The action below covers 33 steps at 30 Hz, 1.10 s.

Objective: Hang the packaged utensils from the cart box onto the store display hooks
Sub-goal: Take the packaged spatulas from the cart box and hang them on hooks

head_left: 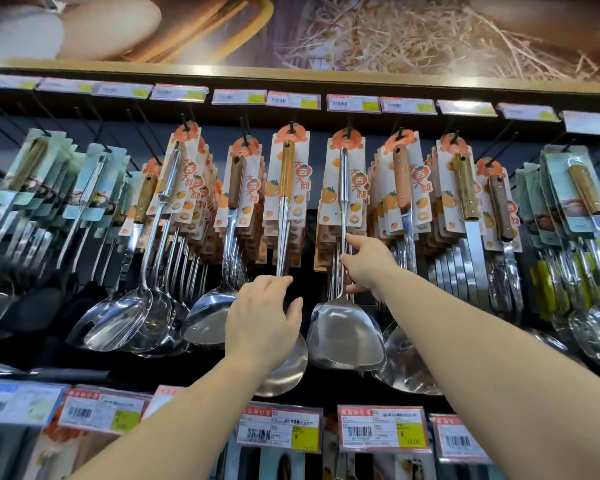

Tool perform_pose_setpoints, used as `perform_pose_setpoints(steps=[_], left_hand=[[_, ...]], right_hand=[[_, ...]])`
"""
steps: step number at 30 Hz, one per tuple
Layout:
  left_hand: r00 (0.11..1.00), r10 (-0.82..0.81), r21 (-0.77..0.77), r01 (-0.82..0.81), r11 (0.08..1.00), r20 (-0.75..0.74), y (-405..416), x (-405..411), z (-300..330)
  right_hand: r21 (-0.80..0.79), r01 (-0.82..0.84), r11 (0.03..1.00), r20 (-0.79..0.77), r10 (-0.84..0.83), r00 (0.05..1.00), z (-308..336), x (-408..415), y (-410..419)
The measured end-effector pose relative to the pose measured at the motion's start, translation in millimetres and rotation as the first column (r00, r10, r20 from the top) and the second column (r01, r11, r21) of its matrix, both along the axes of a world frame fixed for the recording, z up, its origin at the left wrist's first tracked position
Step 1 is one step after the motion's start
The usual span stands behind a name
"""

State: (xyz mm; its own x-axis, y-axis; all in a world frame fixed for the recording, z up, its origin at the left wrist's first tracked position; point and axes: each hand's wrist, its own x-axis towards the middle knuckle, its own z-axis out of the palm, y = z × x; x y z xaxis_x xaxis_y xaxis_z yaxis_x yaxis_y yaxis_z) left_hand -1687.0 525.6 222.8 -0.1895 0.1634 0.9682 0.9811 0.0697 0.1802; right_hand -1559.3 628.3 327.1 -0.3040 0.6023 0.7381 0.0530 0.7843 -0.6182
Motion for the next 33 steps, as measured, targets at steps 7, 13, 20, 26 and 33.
perform_pose_setpoints(steps=[7,13,20,26,33], left_hand=[[0.999,0.015,0.017,-0.015,1.000,-0.037,1,-1,-3],[0.998,-0.005,0.007,0.005,1.000,-0.066,8,4,-15],[0.998,-0.042,-0.105,0.038,0.994,-0.041,14,8,-31],[0.996,-0.085,-0.179,0.079,0.981,-0.029,10,16,-36],[0.994,-0.063,-0.214,0.043,0.976,-0.088,8,23,-44]], right_hand=[[0.139,0.176,0.974,-0.026,-0.174,0.984,-22,8,8],[0.182,0.229,0.956,0.091,-0.248,0.964,-63,24,0],[0.172,0.246,0.954,0.166,-0.275,0.947,-101,41,-3],[0.145,0.292,0.945,0.142,-0.312,0.940,-117,47,-16],[0.064,0.301,0.951,0.187,-0.308,0.933,-137,48,-34]])
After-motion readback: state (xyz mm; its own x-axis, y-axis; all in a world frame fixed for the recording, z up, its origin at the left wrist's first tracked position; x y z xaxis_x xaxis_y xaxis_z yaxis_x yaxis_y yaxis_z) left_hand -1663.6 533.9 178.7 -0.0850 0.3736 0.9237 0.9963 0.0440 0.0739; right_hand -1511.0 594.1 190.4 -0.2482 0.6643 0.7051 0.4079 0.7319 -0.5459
